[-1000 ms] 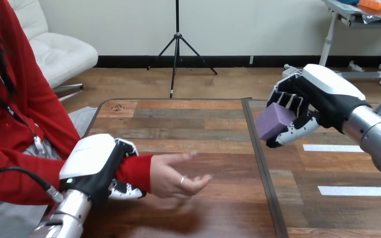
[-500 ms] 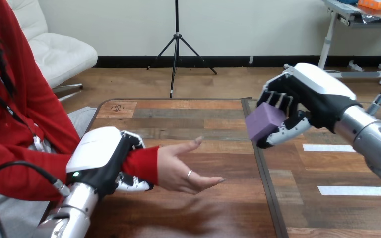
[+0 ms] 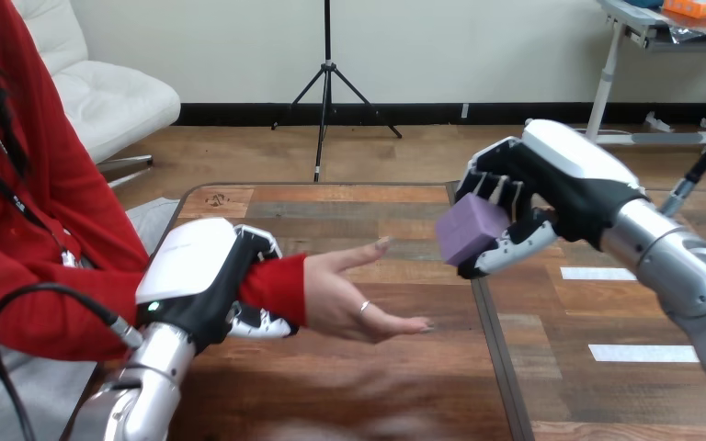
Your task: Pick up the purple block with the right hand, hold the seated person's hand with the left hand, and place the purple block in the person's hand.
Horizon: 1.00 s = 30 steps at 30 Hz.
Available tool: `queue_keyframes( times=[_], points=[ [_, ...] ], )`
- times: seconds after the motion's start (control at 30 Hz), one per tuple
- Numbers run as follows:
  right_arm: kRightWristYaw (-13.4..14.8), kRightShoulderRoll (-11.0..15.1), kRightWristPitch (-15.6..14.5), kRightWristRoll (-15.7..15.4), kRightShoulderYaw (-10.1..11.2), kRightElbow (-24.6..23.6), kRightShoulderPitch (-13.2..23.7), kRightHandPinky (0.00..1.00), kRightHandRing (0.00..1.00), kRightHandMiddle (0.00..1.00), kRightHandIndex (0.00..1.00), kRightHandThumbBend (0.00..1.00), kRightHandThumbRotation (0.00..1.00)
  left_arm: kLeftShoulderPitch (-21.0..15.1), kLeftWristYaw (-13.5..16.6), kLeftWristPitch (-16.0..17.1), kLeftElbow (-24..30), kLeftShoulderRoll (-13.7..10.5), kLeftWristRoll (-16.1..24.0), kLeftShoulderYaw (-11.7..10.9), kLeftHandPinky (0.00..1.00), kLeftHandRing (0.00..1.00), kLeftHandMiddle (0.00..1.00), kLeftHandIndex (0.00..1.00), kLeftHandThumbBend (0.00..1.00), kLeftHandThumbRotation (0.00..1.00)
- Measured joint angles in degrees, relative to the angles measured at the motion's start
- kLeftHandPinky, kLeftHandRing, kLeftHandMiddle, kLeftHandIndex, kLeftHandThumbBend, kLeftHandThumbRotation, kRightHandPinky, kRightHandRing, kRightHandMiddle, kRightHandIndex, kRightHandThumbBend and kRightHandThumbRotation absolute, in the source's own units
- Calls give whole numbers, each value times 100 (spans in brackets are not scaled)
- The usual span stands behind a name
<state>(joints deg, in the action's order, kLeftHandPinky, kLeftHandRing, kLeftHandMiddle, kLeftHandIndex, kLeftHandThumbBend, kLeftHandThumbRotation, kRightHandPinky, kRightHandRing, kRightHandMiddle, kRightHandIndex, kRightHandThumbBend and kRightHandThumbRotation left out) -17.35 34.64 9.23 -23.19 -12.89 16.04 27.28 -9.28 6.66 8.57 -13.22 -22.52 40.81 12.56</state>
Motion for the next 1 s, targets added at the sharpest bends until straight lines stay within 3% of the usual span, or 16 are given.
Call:
queue_keyframes(
  times=[1.0],
  points=[
    [-209, -537, 95, -128, -86, -238, -3, 26, 31, 39, 45, 69, 0, -346, -2, -2, -13, 258, 2, 0, 28, 34, 39, 41, 74, 0]
  ],
)
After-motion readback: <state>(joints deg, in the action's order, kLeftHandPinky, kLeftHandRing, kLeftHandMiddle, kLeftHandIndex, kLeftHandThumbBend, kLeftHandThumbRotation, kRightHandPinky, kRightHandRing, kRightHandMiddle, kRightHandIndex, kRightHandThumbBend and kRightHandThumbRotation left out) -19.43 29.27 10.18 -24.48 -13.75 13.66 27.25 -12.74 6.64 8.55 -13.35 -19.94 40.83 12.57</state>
